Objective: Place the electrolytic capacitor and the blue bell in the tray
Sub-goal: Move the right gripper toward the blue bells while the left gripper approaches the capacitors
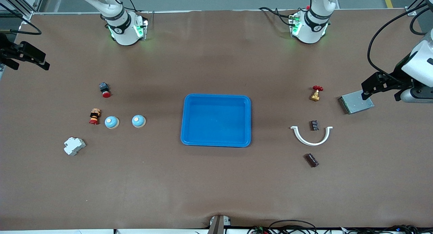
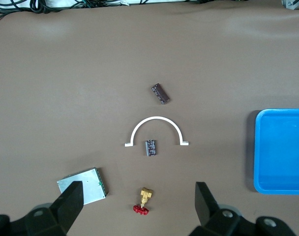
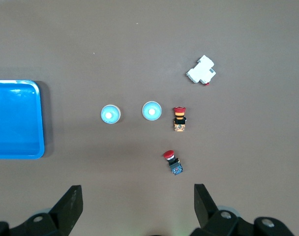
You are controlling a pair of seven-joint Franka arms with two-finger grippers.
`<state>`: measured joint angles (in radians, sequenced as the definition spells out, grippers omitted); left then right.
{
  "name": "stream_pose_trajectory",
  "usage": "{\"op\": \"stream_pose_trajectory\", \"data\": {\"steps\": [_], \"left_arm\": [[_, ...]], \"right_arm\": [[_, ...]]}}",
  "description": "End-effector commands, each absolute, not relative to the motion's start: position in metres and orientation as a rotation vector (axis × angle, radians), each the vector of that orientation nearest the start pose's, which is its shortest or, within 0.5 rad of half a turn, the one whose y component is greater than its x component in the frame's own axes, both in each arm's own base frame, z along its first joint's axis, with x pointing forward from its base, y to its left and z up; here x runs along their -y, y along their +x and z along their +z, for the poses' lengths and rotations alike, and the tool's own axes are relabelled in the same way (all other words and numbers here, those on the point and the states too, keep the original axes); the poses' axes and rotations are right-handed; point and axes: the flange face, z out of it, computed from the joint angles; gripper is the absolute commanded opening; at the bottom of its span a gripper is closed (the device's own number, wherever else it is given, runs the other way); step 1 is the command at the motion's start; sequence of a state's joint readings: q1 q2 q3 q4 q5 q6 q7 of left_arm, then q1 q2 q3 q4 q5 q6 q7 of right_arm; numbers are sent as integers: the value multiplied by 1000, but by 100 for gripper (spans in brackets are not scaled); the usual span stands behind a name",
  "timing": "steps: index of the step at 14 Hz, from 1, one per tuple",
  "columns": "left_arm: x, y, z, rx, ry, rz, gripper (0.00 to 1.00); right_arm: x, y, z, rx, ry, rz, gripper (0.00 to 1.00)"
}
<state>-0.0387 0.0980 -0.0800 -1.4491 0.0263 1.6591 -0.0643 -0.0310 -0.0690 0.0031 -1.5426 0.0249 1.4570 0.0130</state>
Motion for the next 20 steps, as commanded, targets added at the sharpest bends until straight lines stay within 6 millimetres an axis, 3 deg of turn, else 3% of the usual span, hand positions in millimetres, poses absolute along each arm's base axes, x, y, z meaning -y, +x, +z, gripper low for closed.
{"op": "stream_pose_trajectory", "data": {"steps": [1, 6, 12, 13, 16, 18, 20], "left_arm": [[66, 589, 638, -65, -3119, -184, 100], [65, 589, 637, -43, -3121, -177, 100], [62, 595, 623, 361, -3113, -136, 100], [62, 596, 621, 362, -3113, -131, 100], [58, 597, 618, 392, -3107, -117, 100], [60, 593, 609, 444, -3130, -8, 100], [30, 598, 601, 586, -3259, 78, 100]], "right_arm": [[11, 514, 666, -83, -3120, 10, 100], [11, 514, 666, -83, -3120, 12, 100], [7, 514, 657, -107, -3118, 36, 100], [0, 514, 650, -160, -3116, 56, 100], [-55, 513, 627, -351, -3114, 110, 100], [-85, 515, 597, -345, -3116, 107, 100], [-113, 514, 570, -333, -3117, 84, 100]]}}
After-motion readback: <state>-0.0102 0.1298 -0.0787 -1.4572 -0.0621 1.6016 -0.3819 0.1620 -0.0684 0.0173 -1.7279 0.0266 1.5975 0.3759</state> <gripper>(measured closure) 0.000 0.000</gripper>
